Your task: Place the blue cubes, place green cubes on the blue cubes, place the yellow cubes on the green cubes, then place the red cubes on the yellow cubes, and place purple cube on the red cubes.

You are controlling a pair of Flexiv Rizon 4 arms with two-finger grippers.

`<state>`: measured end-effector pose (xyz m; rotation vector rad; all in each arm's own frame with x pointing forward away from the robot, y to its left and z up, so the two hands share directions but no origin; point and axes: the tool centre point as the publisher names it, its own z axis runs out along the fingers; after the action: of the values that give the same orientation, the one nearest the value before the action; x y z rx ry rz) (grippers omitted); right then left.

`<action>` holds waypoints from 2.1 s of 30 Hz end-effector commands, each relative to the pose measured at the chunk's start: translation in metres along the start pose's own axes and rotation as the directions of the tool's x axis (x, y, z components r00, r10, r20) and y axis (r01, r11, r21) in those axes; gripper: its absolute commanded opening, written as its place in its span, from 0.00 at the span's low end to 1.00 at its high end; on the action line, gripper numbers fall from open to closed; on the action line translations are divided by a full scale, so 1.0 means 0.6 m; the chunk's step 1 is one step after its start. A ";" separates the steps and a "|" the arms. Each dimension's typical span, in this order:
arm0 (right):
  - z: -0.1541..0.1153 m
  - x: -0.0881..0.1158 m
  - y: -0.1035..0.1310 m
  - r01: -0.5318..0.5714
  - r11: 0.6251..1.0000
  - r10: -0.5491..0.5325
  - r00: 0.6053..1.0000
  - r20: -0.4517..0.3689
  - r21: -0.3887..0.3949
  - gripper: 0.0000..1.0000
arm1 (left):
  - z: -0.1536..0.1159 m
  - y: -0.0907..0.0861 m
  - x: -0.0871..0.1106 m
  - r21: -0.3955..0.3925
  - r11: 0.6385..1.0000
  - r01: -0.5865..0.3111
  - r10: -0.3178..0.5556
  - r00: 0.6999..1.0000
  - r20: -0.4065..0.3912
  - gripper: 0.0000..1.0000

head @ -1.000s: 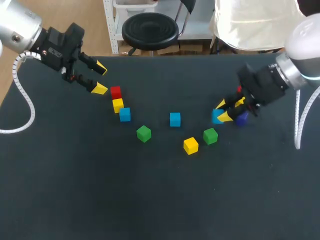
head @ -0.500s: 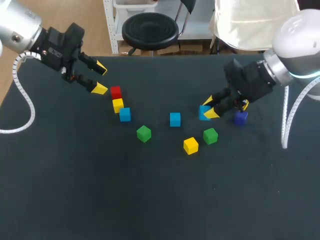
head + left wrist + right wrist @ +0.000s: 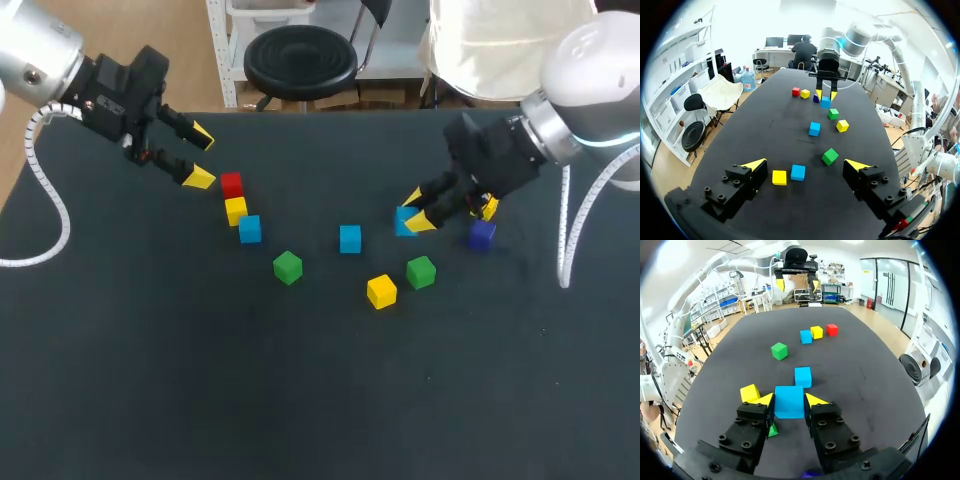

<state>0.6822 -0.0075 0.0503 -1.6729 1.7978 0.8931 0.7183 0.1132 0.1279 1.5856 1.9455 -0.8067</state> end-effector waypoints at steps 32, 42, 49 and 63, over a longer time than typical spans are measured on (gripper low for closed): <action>0.089 0.028 -0.016 0.100 0.995 -0.099 0.994 -0.044 0.027 0.00 | 0.000 -0.001 0.002 -0.002 1.000 -0.002 0.002 1.000 0.003 1.00; 0.095 0.026 -0.030 0.082 0.997 -0.081 0.995 -0.056 0.014 0.00 | 0.000 -0.001 0.002 -0.002 1.000 -0.002 0.002 1.000 0.003 1.00; 0.106 0.030 -0.033 0.051 0.999 -0.050 0.996 -0.078 0.016 0.00 | 0.000 -0.001 0.002 -0.002 1.000 -0.002 0.002 1.000 0.003 1.00; 0.094 0.027 -0.041 0.059 0.998 -0.056 0.995 -0.081 0.033 0.00 | 0.000 -0.001 0.002 -0.002 1.000 -0.002 0.002 1.000 0.003 1.00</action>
<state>0.7018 0.0249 -0.0046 -1.7495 1.7938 0.7804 0.7183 0.1132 0.1279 1.5856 1.9455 -0.8067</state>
